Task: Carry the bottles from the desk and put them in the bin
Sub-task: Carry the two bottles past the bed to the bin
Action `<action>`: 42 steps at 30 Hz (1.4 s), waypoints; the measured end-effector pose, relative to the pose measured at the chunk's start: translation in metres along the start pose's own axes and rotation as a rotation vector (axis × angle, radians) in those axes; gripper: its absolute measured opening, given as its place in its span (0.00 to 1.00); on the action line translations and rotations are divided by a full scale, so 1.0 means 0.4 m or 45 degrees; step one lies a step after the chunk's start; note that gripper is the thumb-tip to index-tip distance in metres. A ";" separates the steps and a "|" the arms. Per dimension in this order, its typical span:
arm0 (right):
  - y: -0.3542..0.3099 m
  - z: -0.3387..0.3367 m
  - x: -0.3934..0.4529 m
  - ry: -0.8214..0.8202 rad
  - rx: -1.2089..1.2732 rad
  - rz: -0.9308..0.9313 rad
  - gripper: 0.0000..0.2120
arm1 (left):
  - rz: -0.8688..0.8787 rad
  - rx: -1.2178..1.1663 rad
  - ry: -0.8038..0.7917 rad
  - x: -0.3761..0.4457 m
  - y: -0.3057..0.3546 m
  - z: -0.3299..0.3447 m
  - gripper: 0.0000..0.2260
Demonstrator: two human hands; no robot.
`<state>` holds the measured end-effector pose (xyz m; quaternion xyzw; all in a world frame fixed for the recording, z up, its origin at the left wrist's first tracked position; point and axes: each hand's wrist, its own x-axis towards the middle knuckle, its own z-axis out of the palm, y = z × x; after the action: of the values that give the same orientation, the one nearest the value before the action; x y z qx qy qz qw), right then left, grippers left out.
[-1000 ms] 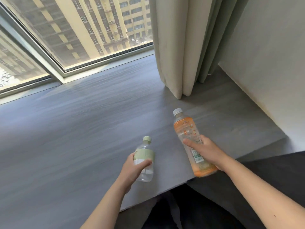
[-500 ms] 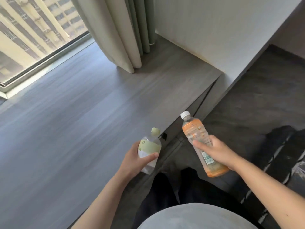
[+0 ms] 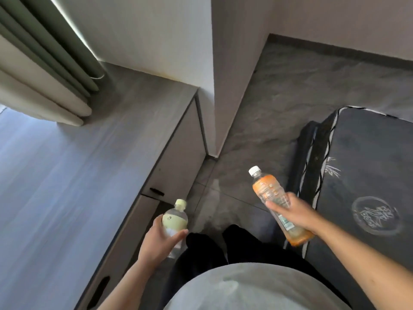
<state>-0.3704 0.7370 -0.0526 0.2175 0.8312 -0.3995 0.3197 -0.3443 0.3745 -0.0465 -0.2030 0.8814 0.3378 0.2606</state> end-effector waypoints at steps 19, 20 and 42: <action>0.238 -0.072 -0.036 0.254 0.134 0.419 0.20 | -0.011 0.444 -0.236 0.239 0.185 0.009 0.36; 0.244 -0.073 -0.049 0.255 0.162 0.464 0.19 | 0.013 0.491 -0.245 0.258 0.218 0.010 0.36; 0.229 -0.561 0.222 0.296 0.294 0.539 0.29 | 0.006 0.458 -0.259 0.482 0.734 0.185 0.35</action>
<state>-0.4563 0.9804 -0.0565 0.4661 0.7472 -0.3882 0.2715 -0.6280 0.5938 -0.0650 -0.1157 0.8971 0.1943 0.3796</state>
